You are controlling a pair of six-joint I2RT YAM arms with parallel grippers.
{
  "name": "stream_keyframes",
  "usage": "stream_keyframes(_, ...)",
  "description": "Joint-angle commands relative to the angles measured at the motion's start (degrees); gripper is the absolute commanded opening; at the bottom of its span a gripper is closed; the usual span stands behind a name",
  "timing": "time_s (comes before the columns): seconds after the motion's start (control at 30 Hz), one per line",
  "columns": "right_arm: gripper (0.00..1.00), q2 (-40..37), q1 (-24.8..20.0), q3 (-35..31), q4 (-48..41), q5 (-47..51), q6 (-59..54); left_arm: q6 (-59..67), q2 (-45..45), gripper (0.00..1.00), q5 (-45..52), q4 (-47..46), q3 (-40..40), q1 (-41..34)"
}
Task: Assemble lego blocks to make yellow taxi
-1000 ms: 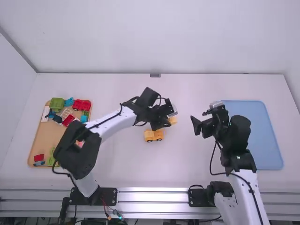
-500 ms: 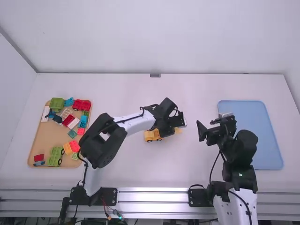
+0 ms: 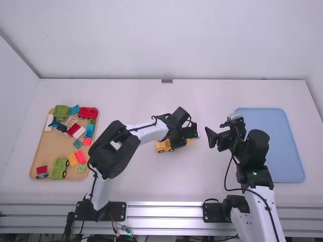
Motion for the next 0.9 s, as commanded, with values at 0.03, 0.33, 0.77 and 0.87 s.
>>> stream_keyframes(0.03,0.98,1.1,0.8,-0.3,1.1,-0.5,0.0,1.0,1.0,0.04,2.5,-0.2,0.3,0.0)
stream_keyframes(0.33,0.98,-0.2,1.2,-0.3,0.6,-0.5,0.0,1.4,1.0,0.47,2.7,0.0,-0.3,0.3)
stream_keyframes(0.77,0.98,-2.9,-1.1,-0.3,-0.2,-0.2,2.1,1.0,-2.8,0.99,2.8,-2.1,0.7,0.7)
stream_keyframes(0.87,0.98,-1.9,-1.8,-0.3,-0.3,-1.6,2.8,1.5,-6.9,0.99,5.4,-3.6,0.6,2.3)
